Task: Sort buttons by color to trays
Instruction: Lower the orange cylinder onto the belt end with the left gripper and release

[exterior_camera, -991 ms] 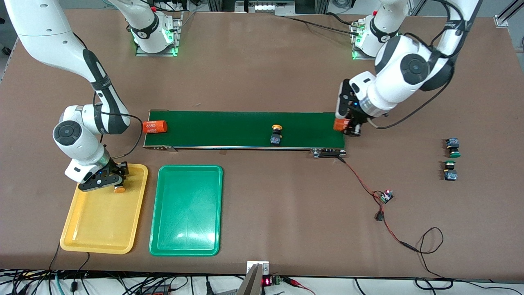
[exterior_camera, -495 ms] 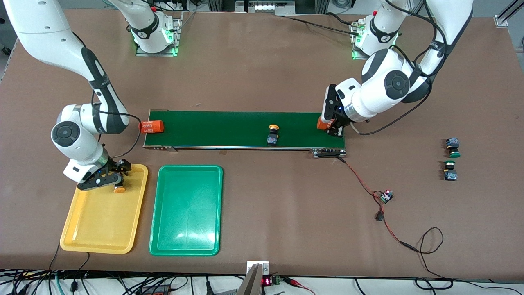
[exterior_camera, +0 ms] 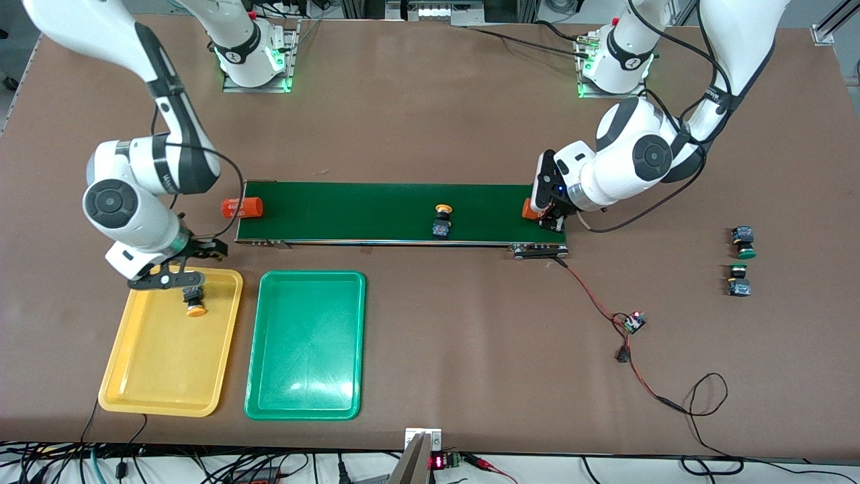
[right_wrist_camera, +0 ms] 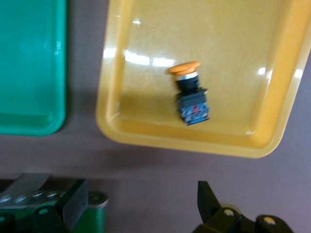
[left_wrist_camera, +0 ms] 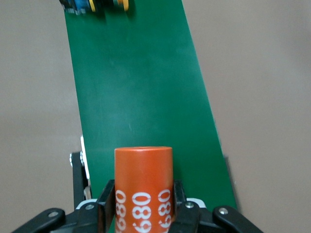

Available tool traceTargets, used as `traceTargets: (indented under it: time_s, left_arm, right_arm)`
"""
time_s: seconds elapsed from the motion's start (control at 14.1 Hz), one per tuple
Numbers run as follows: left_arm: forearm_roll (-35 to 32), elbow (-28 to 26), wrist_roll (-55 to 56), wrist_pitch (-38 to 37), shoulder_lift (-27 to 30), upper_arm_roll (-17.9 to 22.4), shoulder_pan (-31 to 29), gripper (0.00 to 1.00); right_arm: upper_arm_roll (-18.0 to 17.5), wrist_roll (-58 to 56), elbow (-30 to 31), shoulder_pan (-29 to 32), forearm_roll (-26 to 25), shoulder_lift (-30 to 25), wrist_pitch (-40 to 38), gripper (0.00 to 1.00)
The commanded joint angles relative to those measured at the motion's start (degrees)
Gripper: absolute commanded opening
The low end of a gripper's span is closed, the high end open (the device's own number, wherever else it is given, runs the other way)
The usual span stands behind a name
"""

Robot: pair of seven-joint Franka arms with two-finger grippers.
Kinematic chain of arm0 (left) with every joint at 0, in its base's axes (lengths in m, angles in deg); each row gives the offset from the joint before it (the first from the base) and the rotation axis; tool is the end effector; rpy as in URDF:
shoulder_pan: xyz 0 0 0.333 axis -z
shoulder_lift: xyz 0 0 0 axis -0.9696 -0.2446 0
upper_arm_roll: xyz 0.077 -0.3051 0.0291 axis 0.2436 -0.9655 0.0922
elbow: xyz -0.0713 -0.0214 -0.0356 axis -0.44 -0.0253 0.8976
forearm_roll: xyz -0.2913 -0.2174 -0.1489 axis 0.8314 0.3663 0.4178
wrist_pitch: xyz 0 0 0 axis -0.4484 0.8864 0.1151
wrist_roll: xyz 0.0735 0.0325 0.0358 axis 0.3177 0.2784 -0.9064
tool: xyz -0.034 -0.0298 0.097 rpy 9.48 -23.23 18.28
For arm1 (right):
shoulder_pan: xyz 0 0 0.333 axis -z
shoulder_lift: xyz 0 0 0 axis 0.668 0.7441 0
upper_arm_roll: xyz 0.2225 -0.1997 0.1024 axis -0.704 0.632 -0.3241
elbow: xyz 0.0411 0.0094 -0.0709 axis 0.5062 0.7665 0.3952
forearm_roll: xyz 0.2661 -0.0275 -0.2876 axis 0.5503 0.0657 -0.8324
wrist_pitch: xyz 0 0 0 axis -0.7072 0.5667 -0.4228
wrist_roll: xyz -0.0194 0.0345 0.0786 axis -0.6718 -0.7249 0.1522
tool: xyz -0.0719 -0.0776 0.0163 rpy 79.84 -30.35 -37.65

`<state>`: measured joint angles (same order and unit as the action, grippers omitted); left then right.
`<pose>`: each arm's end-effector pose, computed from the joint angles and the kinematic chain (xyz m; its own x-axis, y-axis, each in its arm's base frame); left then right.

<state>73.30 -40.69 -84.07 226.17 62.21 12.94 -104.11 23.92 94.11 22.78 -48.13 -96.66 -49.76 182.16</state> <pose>0.5159 -0.2157 0.2770 -0.1626 -0.9455 0.2822 -0.9775 0.1933 0.0842 0.6158 0.0674 0.3021 0.9952 0.0756 -0.0629 0.0851 -0.9825 0.1660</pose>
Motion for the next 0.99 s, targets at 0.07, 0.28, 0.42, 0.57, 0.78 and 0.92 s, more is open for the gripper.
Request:
traceTargets:
  time_s: [0.07, 0.28, 0.42, 0.57, 0.78, 0.92]
  left_arm:
    - [-3.75, 0.56, 0.84, 1.7, -2.02, 2.2, 1.29, 0.0]
    - [-3.76, 0.12, 0.93, 2.84, -2.11, 2.29, 2.61, 0.0]
    - [-3.93, 0.03, 0.93, 2.94, -2.11, 2.29, 2.87, 0.0]
    - [-3.93, -0.41, 0.93, 2.94, -2.11, 2.29, 2.87, 0.0]
    - [-4.81, -0.41, 0.93, 2.94, -2.28, 2.98, 2.87, 0.0]
    - [-5.25, -0.41, 0.93, 3.02, -2.98, 3.69, 2.87, 0.0]
  right_arm:
    - [0.24, 5.84, 0.83, -3.98, 4.29, -4.01, -5.66, 1.0]
    - [0.24, 6.38, 0.83, -4.51, 8.34, -6.12, -9.18, 1.0]
    - [0.24, 6.47, 0.83, -4.51, 8.96, -7.44, -11.38, 1.0]
    - [0.15, 6.64, 0.83, -4.77, 12.89, -8.58, -12.87, 1.0]
    - [-1.24, 9.88, 0.83, -5.66, 13.88, -10.16, -15.24, 1.0]
    - [-1.87, 11.03, 1.18, -6.27, 13.97, -11.04, -15.34, 1.0]
